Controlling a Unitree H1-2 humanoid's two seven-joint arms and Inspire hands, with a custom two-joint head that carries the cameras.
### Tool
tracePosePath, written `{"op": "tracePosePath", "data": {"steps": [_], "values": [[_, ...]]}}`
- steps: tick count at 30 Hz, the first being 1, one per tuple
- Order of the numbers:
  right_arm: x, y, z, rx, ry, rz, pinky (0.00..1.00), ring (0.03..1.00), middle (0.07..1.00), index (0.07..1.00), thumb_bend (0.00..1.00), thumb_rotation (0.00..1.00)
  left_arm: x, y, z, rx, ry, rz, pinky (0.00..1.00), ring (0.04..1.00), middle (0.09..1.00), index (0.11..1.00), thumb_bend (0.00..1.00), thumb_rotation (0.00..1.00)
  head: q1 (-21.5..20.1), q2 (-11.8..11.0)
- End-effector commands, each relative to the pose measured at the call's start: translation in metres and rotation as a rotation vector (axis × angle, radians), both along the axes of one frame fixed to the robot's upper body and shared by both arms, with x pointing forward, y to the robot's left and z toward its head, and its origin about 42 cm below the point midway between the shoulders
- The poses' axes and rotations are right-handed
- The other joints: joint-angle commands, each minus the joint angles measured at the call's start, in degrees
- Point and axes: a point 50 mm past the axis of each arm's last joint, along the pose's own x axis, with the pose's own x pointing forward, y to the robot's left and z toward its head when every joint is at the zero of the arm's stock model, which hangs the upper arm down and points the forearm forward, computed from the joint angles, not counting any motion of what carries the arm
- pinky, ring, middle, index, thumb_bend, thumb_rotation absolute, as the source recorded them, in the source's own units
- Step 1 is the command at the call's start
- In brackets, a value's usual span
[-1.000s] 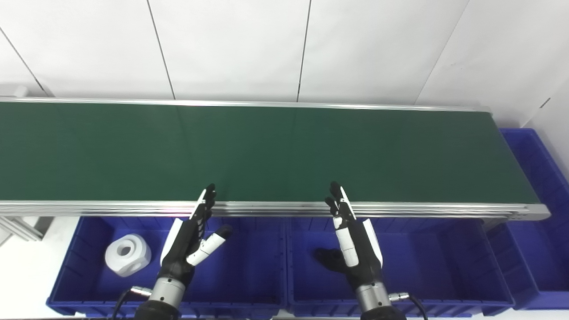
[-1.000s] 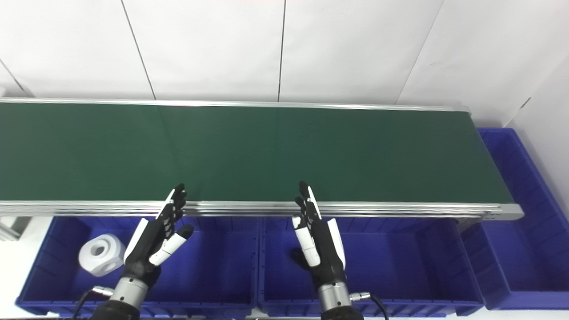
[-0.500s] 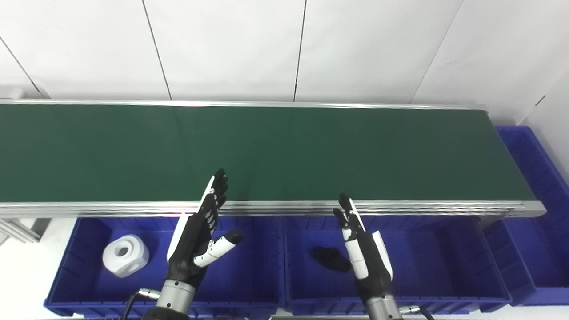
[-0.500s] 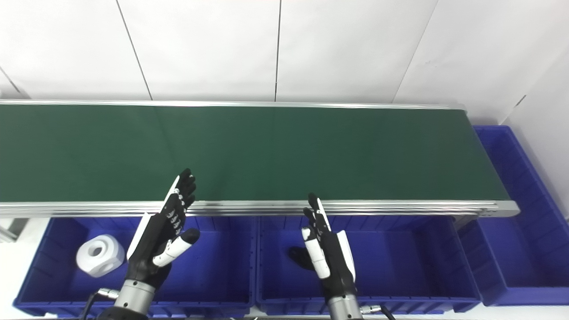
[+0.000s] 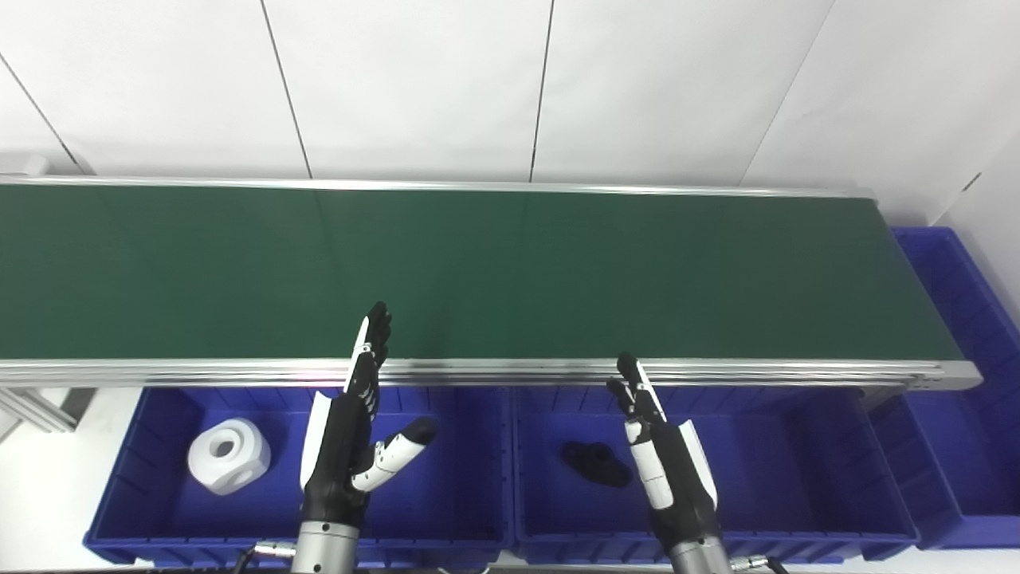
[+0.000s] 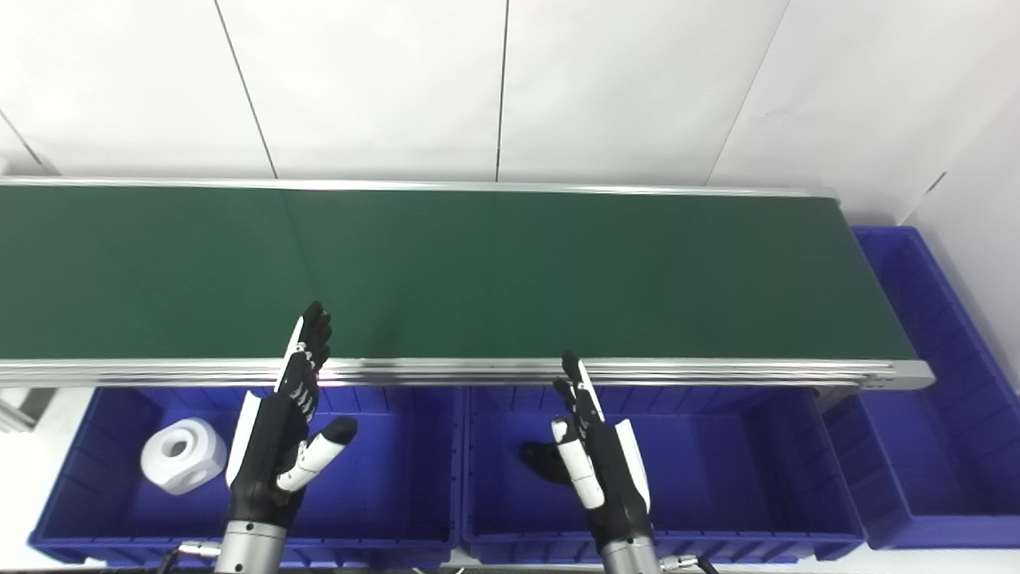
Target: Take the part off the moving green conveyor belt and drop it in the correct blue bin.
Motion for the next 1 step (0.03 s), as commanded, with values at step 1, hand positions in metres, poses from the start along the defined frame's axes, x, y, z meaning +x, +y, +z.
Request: {"op": "tracePosePath", "data": {"steps": [1], "values": [[0.0039, 0.0013, 0.0144, 0.032, -0.101, 0.012, 1.0, 0.976, 1.0, 1.0, 0.84, 1.0, -0.0016, -0.003, 0.0051, 0.007, -0.062, 0.038, 1.0, 1.0, 1.0, 1.0, 0.62, 0.79, 0.1, 0.0]]}}
